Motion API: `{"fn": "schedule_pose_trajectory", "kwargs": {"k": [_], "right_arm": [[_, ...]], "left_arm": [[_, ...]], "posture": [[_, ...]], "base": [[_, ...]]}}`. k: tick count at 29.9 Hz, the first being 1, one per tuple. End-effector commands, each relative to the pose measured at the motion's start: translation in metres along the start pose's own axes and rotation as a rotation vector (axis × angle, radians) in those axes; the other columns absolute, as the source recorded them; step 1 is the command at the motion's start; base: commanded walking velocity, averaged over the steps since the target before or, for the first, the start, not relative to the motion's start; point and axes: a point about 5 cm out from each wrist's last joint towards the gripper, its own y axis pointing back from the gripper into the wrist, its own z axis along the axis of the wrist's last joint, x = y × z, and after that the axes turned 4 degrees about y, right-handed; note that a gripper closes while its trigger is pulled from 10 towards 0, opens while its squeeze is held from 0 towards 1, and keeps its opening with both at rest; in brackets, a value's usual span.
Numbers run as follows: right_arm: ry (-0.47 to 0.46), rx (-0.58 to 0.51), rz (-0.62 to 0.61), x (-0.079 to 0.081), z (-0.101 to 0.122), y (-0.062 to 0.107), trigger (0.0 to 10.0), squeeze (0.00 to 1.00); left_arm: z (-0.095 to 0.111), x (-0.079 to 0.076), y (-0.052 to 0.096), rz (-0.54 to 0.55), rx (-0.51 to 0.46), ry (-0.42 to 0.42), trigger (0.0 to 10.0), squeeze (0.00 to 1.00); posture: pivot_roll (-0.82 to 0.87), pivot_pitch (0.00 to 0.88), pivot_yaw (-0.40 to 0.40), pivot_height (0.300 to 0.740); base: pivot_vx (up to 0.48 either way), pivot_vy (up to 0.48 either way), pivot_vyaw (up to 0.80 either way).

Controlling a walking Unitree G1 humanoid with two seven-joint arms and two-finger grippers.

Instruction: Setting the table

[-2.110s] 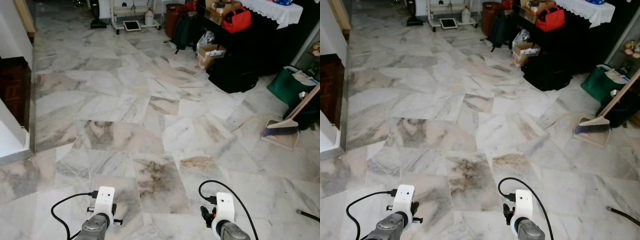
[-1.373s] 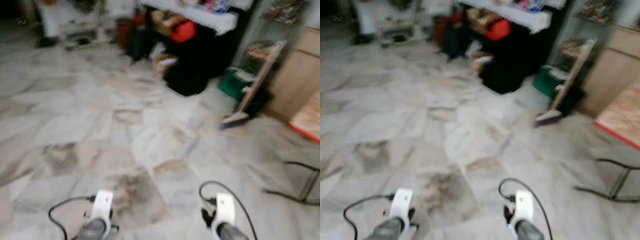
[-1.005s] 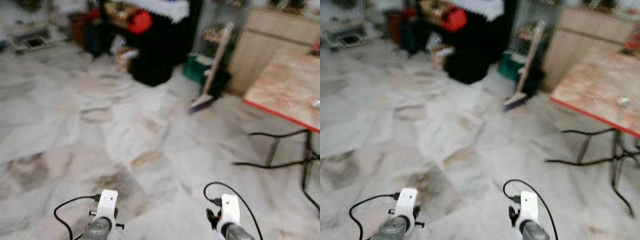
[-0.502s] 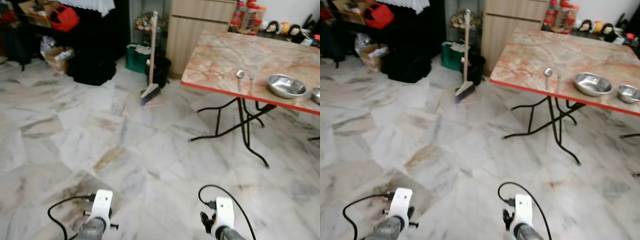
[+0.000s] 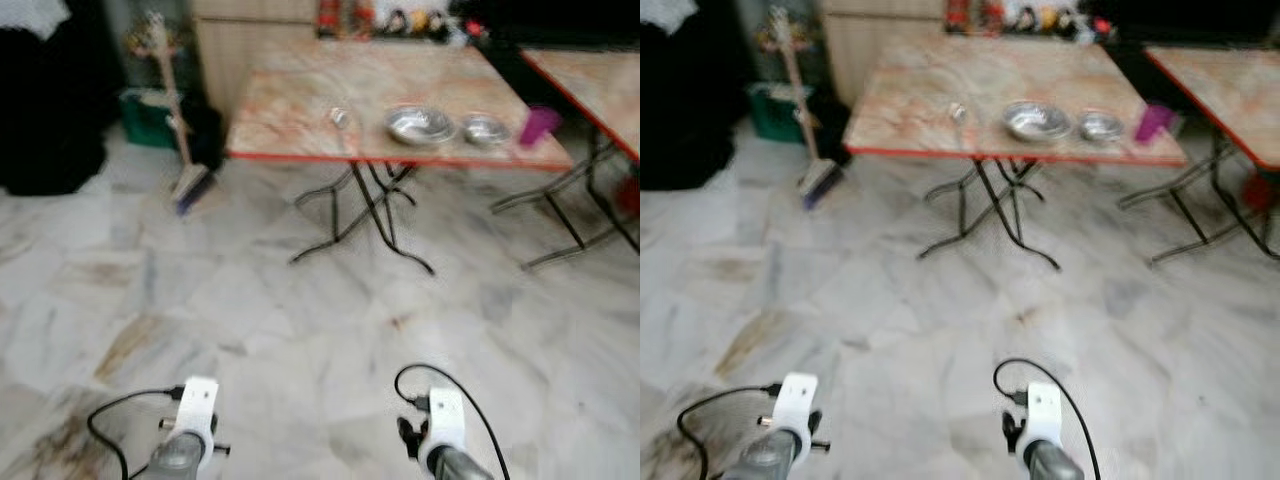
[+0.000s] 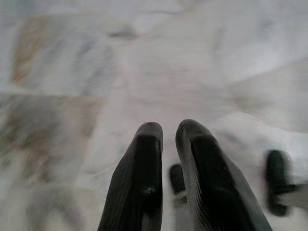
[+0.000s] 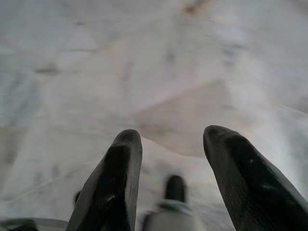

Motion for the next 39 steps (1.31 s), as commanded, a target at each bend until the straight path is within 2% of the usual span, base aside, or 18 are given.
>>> {"fn": "schedule_pose_trajectory", "kwargs": {"k": [1,5,12,34,39], "right_arm": [[-0.007,-0.003,-0.001,0.0008,0.0020,-0.0006,10.0,0.00],[-0.007,-0.003,-0.002,0.0008,0.0021,-0.0006,10.0,0.00],[-0.023,-0.030,-0.010,-0.0002,0.0063,-0.0009,10.0,0.00],[-0.026,-0.039,-0.023,-0.0029,0.0070,-0.0006,10.0,0.00],[0.014,-0.055,-0.020,-0.0028,0.0090,-0.0005,10.0,0.00]], "left_arm": [[-0.0049,0.0025,0.0011,0.007,0.020,0.002,10.0,0.00],[-0.0044,0.0025,0.0010,0.007,0.015,0.006,10.0,0.00],[0.0002,0.0054,0.0002,0.026,-0.002,0.045,10.0,0.00],[-0.0010,0.0043,0.0004,0.027,0.001,0.050,10.0,0.00],[-0.0005,0.0042,0.0003,0.027,-0.001,0.049,10.0,0.00]], "posture": [[0.10,0.091,-0.044,0.731],[0.10,0.091,-0.044,0.731],[0.10,0.088,-0.045,0.731],[0.08,0.096,-0.046,0.731],[0.08,0.096,-0.048,0.731]], "base": [[0.000,0.000,-0.77],[0.000,0.000,-0.77],[0.069,0.000,0.00],[0.319,0.000,0.00],[0.334,0.000,0.00]]}}
